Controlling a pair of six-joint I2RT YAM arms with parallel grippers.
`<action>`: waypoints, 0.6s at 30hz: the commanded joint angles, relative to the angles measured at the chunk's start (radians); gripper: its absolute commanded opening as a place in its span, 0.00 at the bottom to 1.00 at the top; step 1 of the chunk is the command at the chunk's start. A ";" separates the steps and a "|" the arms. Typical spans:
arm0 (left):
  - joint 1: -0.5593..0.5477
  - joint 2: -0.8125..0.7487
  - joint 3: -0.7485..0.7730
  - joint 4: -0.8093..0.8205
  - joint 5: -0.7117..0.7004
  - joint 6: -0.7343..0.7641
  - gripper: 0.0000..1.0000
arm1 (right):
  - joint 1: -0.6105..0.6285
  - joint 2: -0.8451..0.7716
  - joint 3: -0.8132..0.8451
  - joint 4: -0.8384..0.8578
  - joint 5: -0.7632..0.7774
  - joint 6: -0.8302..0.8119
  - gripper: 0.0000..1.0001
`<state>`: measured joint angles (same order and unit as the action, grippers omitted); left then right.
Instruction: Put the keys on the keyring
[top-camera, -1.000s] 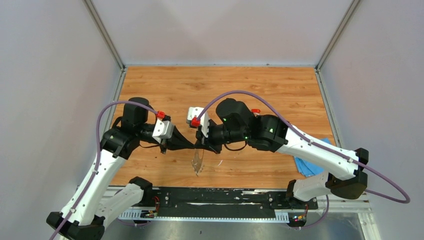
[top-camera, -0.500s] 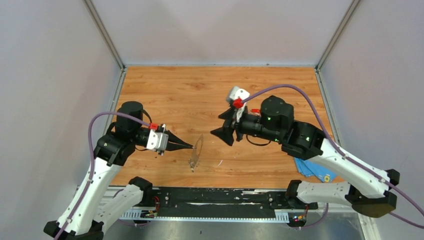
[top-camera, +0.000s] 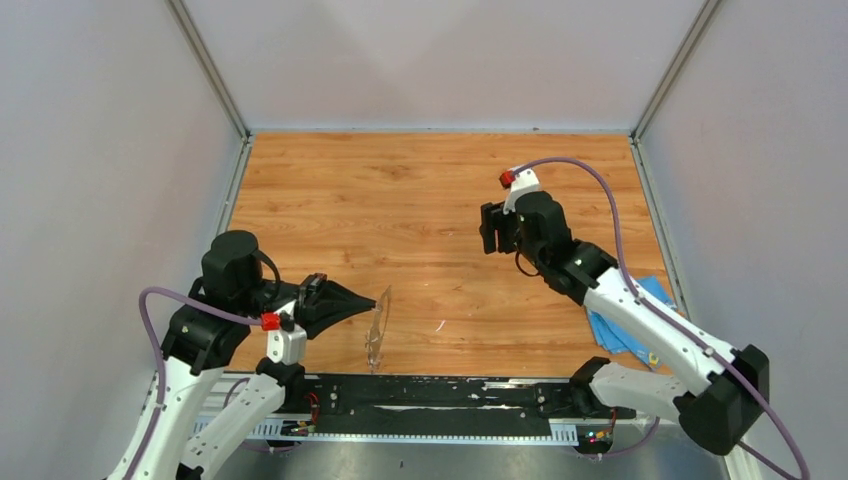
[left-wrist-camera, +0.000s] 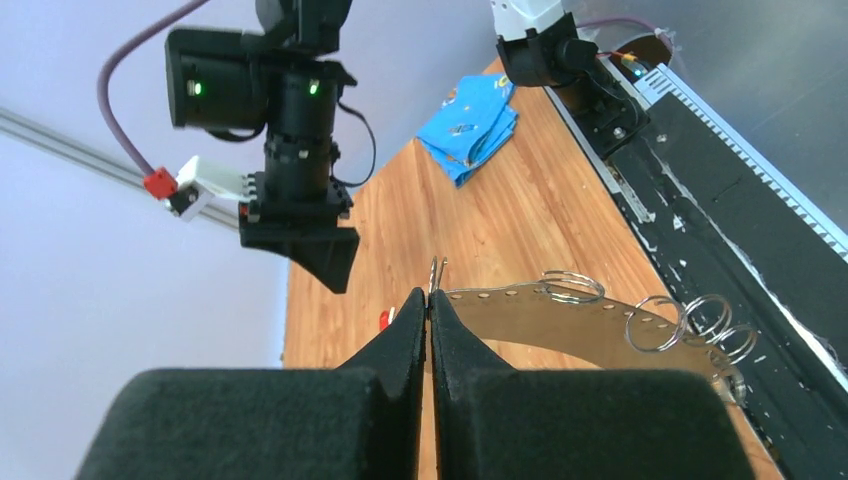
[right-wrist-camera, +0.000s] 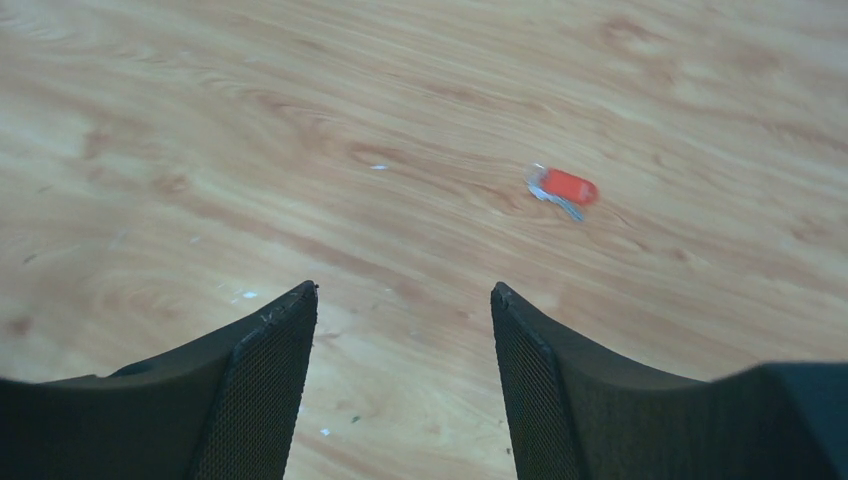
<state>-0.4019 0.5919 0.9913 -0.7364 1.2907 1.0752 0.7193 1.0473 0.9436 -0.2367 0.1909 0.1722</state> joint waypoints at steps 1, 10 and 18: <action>-0.006 -0.008 -0.024 0.006 0.006 0.008 0.00 | -0.124 0.109 -0.032 0.037 0.141 0.117 0.69; -0.006 0.072 -0.055 0.004 0.046 -0.222 0.00 | -0.329 0.475 0.018 0.153 0.063 0.174 0.69; -0.006 0.089 -0.052 0.004 0.037 -0.260 0.00 | -0.348 0.698 0.149 0.221 -0.084 0.027 0.66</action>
<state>-0.4019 0.6807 0.9348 -0.7395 1.3052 0.8547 0.3759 1.6978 1.0088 -0.0692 0.1833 0.2790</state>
